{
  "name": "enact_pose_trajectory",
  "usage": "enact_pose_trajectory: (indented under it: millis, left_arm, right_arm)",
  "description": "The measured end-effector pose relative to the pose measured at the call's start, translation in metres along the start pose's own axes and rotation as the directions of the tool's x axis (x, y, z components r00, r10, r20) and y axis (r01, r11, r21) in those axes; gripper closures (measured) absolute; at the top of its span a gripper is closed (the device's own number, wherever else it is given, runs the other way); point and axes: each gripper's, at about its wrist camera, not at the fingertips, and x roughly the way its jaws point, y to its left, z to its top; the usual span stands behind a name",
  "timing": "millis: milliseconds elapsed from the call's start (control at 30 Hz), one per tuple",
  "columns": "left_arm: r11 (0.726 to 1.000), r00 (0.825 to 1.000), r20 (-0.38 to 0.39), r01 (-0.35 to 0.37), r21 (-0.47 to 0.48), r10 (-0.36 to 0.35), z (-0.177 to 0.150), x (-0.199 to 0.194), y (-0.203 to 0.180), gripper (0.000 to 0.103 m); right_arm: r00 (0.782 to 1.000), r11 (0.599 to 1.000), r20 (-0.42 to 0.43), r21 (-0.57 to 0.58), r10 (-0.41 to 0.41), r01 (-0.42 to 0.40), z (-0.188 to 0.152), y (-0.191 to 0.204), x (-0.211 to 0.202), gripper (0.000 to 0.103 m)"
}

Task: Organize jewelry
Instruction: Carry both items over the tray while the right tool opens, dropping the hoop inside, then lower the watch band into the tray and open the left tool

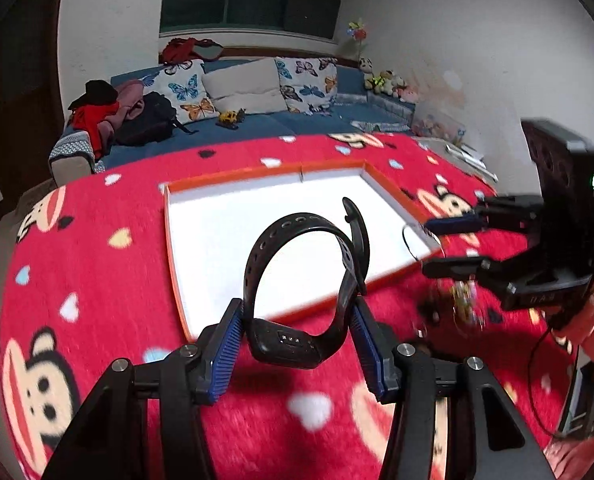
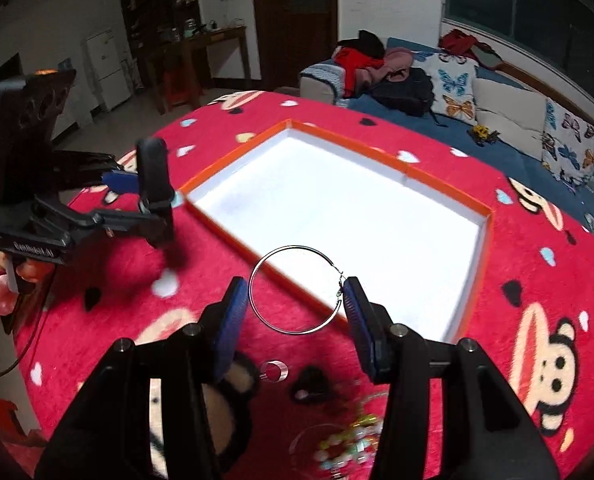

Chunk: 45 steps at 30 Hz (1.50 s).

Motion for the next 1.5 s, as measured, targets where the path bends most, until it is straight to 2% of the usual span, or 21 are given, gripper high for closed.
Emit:
enact_pose_trajectory:
  millis: [233, 600, 833, 1167, 1300, 1500]
  left_arm:
    - [0.998, 0.999, -0.038, -0.012, -0.069, 0.01, 0.033, 0.039, 0.029, 0.047]
    - [0.993, 0.992, -0.126, -0.025, -0.112, 0.011, 0.04, 0.096, 0.049, 0.047]
    - [0.994, 0.992, -0.129, -0.029, -0.108, 0.015, 0.043, 0.104, 0.05, 0.047]
    - [0.995, 0.985, -0.162, -0.075, -0.063, 0.064, 0.053, 0.124, 0.042, 0.047]
    - [0.994, 0.98, -0.186, -0.083, -0.071, 0.068, 0.056, 0.132, 0.042, 0.047]
    - [0.991, 0.966, -0.244, -0.105, -0.086, 0.081, 0.058, 0.143, 0.042, 0.047]
  right_arm:
    - [0.998, 0.998, -0.044, 0.052, -0.038, 0.04, 0.008, -0.03, 0.03, 0.053]
    - [0.993, 0.994, -0.107, 0.1, -0.042, 0.053, 0.003, -0.048, 0.062, 0.053]
    - [0.992, 0.992, -0.122, 0.112, -0.04, 0.054, -0.003, -0.05, 0.066, 0.052]
    - [0.993, 0.992, -0.112, 0.114, -0.041, 0.054, -0.006, -0.049, 0.06, 0.052]
    - [0.994, 0.992, -0.095, 0.111, -0.046, 0.057, -0.005, -0.049, 0.054, 0.043]
    - [0.996, 0.992, -0.076, 0.113, -0.041, 0.049, -0.008, -0.047, 0.045, 0.039]
